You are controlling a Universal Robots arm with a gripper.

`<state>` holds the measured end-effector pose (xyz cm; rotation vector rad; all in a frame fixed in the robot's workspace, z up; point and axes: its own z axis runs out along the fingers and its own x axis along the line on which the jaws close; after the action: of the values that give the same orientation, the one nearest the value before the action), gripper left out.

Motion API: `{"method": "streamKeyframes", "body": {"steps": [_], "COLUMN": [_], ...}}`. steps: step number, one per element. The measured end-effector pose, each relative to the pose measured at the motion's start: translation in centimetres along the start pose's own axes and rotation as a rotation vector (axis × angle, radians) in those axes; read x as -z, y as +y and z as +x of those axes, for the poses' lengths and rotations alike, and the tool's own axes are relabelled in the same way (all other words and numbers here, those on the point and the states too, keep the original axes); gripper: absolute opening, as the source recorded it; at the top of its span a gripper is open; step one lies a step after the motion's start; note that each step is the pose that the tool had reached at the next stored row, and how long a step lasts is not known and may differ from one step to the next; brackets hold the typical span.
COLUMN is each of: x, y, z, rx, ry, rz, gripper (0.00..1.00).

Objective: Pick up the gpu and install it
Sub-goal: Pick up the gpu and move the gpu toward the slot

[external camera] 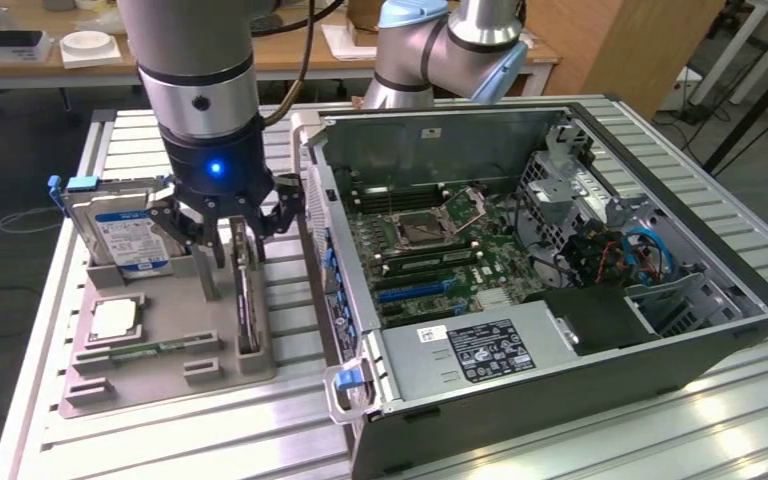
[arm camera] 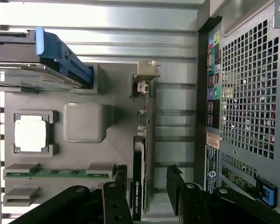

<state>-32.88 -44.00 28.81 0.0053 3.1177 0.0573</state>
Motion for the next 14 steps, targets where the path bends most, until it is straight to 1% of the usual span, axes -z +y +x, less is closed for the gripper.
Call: {"method": "streamKeyframes", "body": {"steps": [14], "x": [-1.06], "y": [-0.19], "z": [0.22], "rx": [0.0], "ry": [-0.0001], "rz": [0.0], "gripper": [0.47]}}
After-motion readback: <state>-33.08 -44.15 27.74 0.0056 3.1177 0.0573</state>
